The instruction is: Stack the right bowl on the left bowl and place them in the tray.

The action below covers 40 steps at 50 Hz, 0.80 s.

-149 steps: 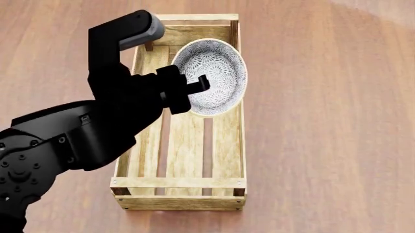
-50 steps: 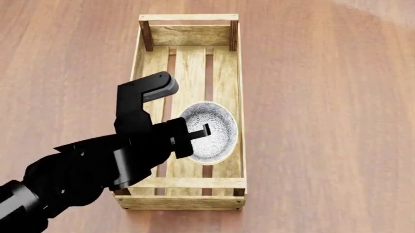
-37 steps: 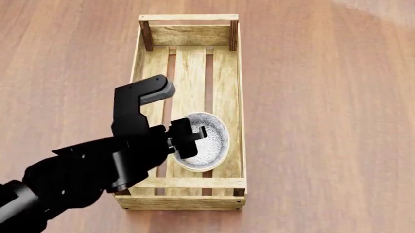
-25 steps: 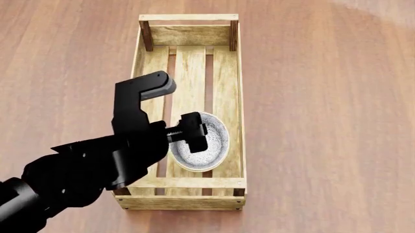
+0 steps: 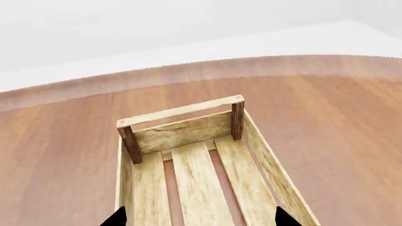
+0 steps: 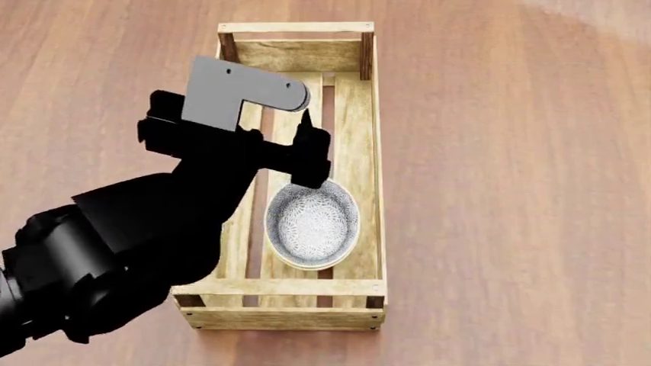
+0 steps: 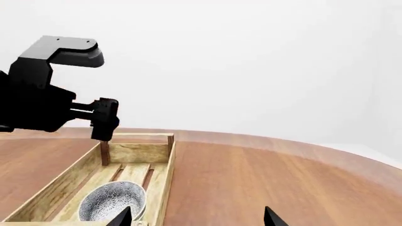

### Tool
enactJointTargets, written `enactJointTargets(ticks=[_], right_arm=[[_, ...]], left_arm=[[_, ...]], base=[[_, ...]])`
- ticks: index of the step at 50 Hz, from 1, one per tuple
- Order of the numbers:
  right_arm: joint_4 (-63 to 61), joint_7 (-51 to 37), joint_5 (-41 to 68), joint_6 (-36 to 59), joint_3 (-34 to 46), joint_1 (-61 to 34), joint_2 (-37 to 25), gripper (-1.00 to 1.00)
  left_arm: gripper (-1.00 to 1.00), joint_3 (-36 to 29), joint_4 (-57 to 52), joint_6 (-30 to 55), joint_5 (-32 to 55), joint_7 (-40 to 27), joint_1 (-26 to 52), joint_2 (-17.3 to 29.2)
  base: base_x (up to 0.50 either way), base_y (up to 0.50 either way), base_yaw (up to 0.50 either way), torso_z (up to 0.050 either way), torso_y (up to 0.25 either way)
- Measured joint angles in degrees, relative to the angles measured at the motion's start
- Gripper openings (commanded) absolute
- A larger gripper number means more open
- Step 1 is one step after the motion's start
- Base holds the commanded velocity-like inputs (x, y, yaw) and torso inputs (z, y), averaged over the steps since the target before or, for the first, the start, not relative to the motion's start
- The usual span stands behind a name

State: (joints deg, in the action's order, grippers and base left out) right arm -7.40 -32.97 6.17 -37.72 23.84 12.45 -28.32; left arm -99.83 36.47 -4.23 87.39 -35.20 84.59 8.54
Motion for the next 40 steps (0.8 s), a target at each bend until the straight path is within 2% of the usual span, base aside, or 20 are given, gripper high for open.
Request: enactJointTargets(ticks=[11,19,24,27,31,34,37,40], right_arm=[[-4.71,-1.01,-4.9,-0.19,0.83,4.26,-0.02,1.0],[-6.29,-1.35,-7.08,-0.95,1.68,6.09,0.24,1.0],[-6.39,-1.4,-7.87,-1.35,2.24,6.57,0.5,1.0],[-6.6,-1.43,-8.23,-1.38,2.47,6.77,0.6,1.0],[-7.03,-1.63,-8.59,-1.43,2.5,7.13,0.62,1.0],[-7.88,-2.0,-8.82,-1.27,2.11,7.59,0.47,1.0],[-8.84,-2.52,-8.6,-1.24,1.4,8.09,0.12,1.0],[-9.57,-2.93,-8.12,-1.07,0.73,8.28,-0.24,1.0]], left_arm=[[1.0,-1.43,-38.32,-1.35,-9.13,-18.54,7.27,14.59],[1.0,-4.12,-67.04,1.32,-20.17,-30.9,10.97,25.76],[1.0,-16.33,-78.75,-1.46,-34.98,-39.95,13.34,33.63],[1.0,-22.7,-83.22,-2.78,-44.43,-44.11,12.15,39.43],[1.0,-26.72,-85.59,-5.21,-56.12,-48.06,6.67,48.01],[1.0,-22.44,-84.98,-6.94,-63.7,-49.39,-2.9,53.75],[1.0,-12.56,-80.41,-11.19,-69.68,-44.39,-16.64,51.95],[1.0,1.43,-75.19,-15.27,-73.61,-33.98,-33.47,43.9]], base=[[0.0,0.0,0.0,0.0,0.0],[0.0,0.0,0.0,0.0,0.0],[0.0,0.0,0.0,0.0,0.0],[0.0,0.0,0.0,0.0,0.0],[0.0,0.0,0.0,0.0,0.0],[0.0,0.0,0.0,0.0,0.0],[0.0,0.0,0.0,0.0,0.0],[0.0,0.0,0.0,0.0,0.0]])
